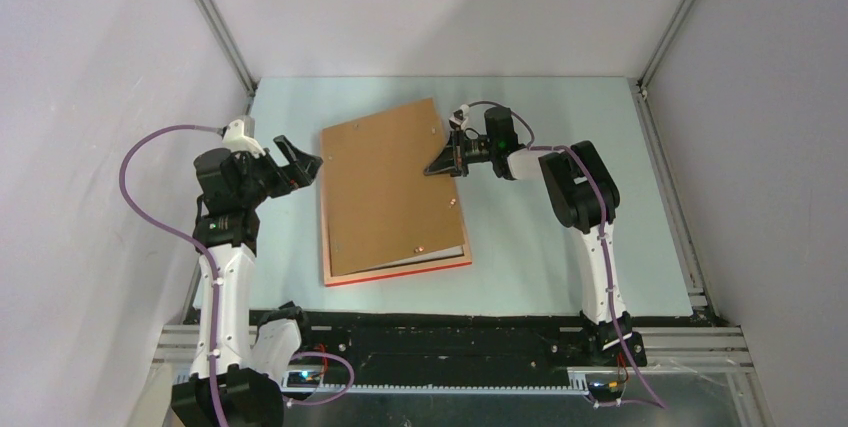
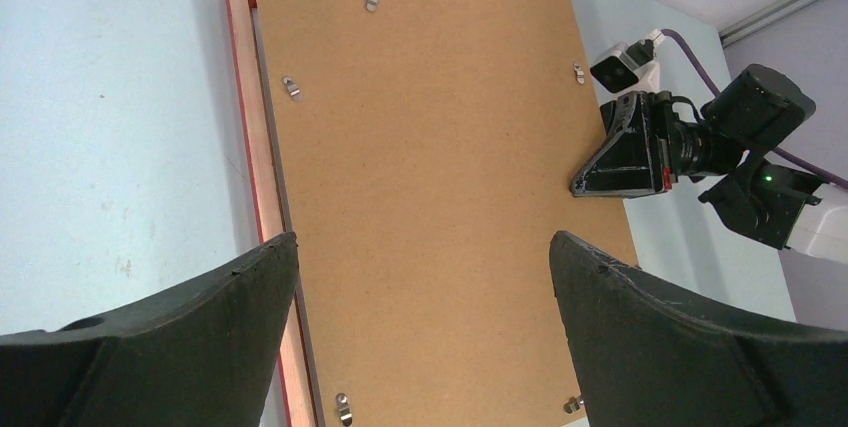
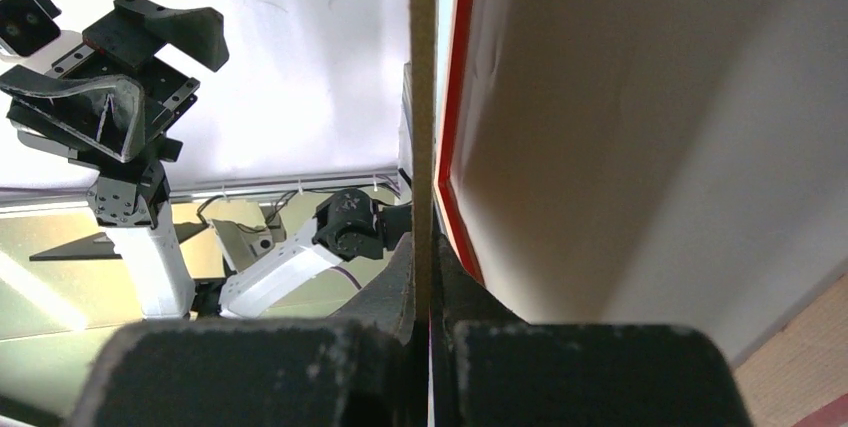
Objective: Put the photo into the frame
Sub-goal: Place the photo frame item in the photo frame.
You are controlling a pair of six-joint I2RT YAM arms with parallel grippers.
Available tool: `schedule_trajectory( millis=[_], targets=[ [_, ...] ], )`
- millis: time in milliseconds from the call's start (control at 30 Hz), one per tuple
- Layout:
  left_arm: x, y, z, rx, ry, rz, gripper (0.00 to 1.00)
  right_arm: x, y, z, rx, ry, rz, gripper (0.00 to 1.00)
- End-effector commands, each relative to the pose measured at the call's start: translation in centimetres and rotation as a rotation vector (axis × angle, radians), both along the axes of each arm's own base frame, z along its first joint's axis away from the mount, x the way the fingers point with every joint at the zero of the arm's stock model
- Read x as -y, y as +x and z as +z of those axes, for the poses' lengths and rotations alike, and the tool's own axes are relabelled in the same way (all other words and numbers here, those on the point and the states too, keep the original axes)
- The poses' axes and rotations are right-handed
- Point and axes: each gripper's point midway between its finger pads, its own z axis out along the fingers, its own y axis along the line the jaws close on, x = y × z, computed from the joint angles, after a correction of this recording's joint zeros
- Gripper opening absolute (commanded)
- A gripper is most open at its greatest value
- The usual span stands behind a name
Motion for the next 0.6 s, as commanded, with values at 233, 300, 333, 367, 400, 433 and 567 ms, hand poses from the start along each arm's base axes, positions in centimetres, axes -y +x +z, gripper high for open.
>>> schedule_trajectory(
  millis=[233,300,333,367,400,433,567],
  targets=[
    [-0.62,0.11,0.71,0.044,0.042,0.012,1.0,-0.01,0.33,0.81,0.068,0.033,0.019,0.0],
    [-0.6,0.12,0.72,0.044,0.042,0.011,1.0,0.05,0.35,0.67,0.064,0.033,0.015,0.0],
    [-0.61,0.12,0.73,0.044,0.042,0.011,1.0,0.07,0.34,0.58,0.062,0.032,0.014,0.0],
    [-0.61,0.1,0.74,0.045,0.042,0.011,1.0,0.08,0.32,0.57,0.061,0.032,0.014,0.0],
    [-0.63,0.11,0.69,0.044,0.042,0.012,1.0,0.1,0.27,0.5,0.058,0.03,0.013,0.0],
    [-0.64,0.11,0.63,0.042,0.042,0.012,1.0,0.11,0.25,0.47,0.057,0.03,0.014,0.0],
    [-0.67,0.08,0.67,0.044,0.043,0.015,1.0,0.16,0.14,0.2,0.051,0.024,0.014,0.0]
  ],
)
